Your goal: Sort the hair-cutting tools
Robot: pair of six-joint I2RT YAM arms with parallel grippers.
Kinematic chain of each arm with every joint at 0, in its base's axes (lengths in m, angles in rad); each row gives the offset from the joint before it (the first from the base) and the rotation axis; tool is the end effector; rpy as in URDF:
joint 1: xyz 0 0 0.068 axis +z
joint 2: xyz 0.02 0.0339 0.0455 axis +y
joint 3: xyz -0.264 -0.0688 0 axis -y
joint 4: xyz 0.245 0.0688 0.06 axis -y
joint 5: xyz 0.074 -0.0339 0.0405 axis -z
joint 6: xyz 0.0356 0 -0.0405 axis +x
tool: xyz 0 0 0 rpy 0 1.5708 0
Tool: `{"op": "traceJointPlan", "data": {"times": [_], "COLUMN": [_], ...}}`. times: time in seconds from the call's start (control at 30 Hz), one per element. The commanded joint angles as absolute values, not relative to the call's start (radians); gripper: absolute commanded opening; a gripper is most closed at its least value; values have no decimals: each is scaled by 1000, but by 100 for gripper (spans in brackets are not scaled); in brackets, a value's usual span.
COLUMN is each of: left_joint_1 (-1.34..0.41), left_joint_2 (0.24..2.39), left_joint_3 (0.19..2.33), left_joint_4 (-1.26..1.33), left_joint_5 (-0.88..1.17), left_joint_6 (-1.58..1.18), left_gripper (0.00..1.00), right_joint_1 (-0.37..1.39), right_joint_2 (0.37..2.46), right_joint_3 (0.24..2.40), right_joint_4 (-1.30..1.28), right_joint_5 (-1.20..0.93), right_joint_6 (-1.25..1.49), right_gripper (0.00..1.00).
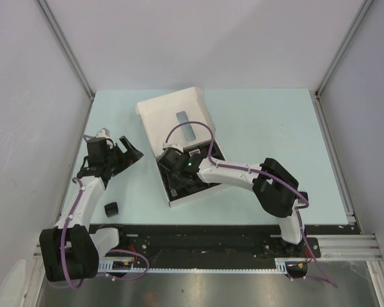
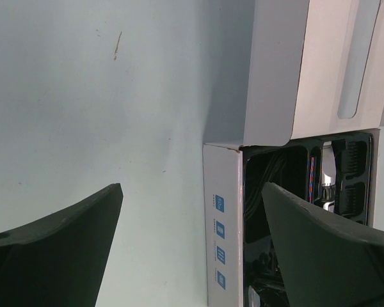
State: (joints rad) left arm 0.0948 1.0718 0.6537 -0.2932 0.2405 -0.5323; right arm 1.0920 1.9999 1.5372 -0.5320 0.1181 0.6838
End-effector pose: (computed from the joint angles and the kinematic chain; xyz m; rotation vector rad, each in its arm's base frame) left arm 0.2240 0.0128 0.2298 -0.5894 2.2315 -0.5010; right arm 0.2043 0.3845 0.2062 -0.4904 2.5977 0.5089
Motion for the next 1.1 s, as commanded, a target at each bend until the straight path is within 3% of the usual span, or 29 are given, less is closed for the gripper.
{"op": "traceJointPlan", "data": {"times": [0.0,0.33,0.5,0.73,0.97,1.07], "left_joint_1": [98,98,100,100,101,120], "left_joint_2": [1065,1042,993,989,1037,1087], "left_joint_3": [657,655,739,900,968,977], "left_joint_4": [-258,-278,-369,-684,-893,-936], "left_joint_5": [250,239,175,-154,-297,-325], "left_joint_6": [-525,-514,-502,-465,-477,-491], "left_gripper": [97,96,96,97,100,100], "right_joint_1": [1100,1089,1026,807,665,592], "right_joint_2": [2037,1938,1839,1657,1562,1525], "right_joint_3": [1542,1609,1586,1415,1306,1258], "right_joint_4": [-551,-581,-598,-620,-678,-675], "right_joint_5": [115,172,201,160,153,127], "right_joint_6": [675,631,609,580,546,542], "right_gripper": [13,17,28,38,62,64]}}
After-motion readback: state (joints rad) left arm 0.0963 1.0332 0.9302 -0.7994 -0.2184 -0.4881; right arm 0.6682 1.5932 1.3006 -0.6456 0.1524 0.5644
